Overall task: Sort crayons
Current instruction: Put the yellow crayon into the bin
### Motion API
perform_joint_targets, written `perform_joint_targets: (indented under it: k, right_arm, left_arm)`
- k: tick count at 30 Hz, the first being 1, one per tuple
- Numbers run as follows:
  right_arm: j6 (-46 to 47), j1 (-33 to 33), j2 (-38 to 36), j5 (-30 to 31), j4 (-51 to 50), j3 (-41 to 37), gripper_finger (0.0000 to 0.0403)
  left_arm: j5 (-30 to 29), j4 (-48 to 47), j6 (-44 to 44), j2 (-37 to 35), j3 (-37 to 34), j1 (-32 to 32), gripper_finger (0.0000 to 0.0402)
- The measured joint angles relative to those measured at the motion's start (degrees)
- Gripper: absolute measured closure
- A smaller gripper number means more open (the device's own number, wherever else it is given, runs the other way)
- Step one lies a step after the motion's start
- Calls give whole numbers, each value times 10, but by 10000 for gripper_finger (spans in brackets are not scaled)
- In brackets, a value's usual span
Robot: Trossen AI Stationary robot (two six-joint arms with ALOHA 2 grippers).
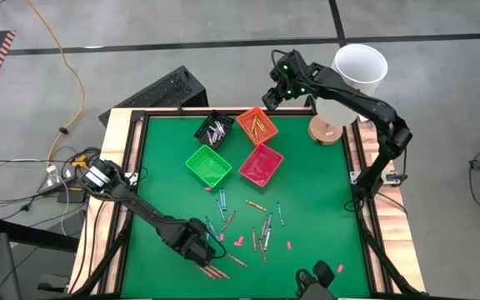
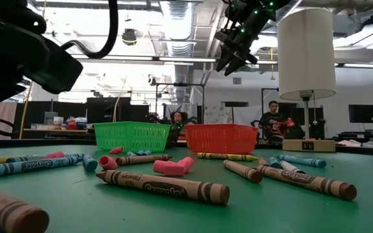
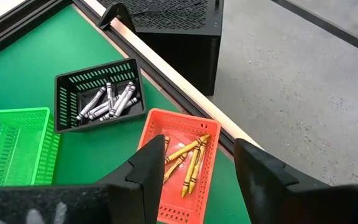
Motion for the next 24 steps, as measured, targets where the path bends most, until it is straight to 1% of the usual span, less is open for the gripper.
perform_joint_targets:
  k: [2, 7, 8, 11, 13, 16, 19, 22, 24]
  right_arm:
    - [0, 0, 0, 0, -1, 0, 216]
    - [0, 2, 0, 0, -4, 0, 216]
    - [-2, 2, 0, 0, -5, 0, 216]
    - [-7, 2, 0, -1, -6, 0, 216]
    - [-7, 2, 0, -14, -5, 0, 216]
    - [-7, 1, -7, -46, 9, 0, 216]
    - [-8, 1, -22, -73, 20, 0, 216]
    - [-5, 1, -41, -107, 30, 0, 216]
    - [-4, 1, -59, -136, 42, 0, 216]
  left_arm:
    - [0, -2, 1, 1, 0, 0, 279]
    - [1, -9, 4, 1, -1, 0, 378]
    - [0, -9, 4, 1, -1, 0, 388]
    - [0, -10, -1, 0, -1, 2, 390]
    - [-9, -21, -1, -4, 9, 2, 390]
    - [-56, -70, 6, -14, 33, 1, 397]
    - [-97, -117, 25, -45, 54, 12, 397]
    - [-120, -155, 39, -74, 57, 22, 398]
    - [-154, -182, 47, -99, 57, 27, 398]
